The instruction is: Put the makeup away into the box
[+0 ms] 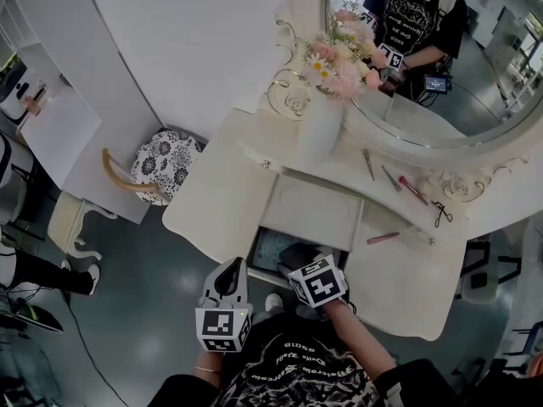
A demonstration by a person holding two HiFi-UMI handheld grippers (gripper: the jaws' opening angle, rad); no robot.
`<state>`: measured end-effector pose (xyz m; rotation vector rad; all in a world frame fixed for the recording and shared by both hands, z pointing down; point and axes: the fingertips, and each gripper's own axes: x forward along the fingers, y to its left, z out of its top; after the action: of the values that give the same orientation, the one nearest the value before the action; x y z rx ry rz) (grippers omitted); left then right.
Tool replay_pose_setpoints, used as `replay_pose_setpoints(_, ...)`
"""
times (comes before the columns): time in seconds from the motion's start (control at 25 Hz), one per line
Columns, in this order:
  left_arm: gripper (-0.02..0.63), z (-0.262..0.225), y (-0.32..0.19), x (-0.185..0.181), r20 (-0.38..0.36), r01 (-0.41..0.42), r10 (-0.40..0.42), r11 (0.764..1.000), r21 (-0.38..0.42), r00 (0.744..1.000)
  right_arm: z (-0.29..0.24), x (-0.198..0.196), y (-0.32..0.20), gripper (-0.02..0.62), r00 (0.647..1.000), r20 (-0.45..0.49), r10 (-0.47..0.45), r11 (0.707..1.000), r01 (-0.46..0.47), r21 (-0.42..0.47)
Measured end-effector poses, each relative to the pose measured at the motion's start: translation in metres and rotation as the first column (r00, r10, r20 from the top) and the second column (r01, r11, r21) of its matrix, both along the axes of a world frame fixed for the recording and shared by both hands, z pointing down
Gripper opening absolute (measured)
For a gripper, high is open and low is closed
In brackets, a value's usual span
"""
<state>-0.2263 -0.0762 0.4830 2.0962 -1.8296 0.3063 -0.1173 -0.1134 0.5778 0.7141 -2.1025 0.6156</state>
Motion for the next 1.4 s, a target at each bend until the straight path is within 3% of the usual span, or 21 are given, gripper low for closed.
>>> replay_pose_setpoints(0.56, 0.015, 0.0, 0.0, 0.002, 0.005, 0.004, -0.004, 1.0, -0.004, 1.0, 0.007, -0.001, -0.001, 0.341, 1.0, -0.013, -0.005, 1.0, 0.004, -0.009)
replay_pose_setpoints(0.84, 0.015, 0.0, 0.001, 0.006, 0.003, 0.004, -0.004, 1.0, -0.003, 1.0, 0.003, -0.004, 0.002, 0.342, 0.999, 0.038, -0.001, 1.0, 0.002, -0.029)
replay_pose_setpoints(1.4, 0.015, -0.005, 0.0, 0.02, 0.01, -0.003, 0.003, 1.0, 0.011, 1.0, -0.026, -0.001, 0.002, 0.342, 0.991, 0.131, -0.004, 0.999, -0.001, 0.035)
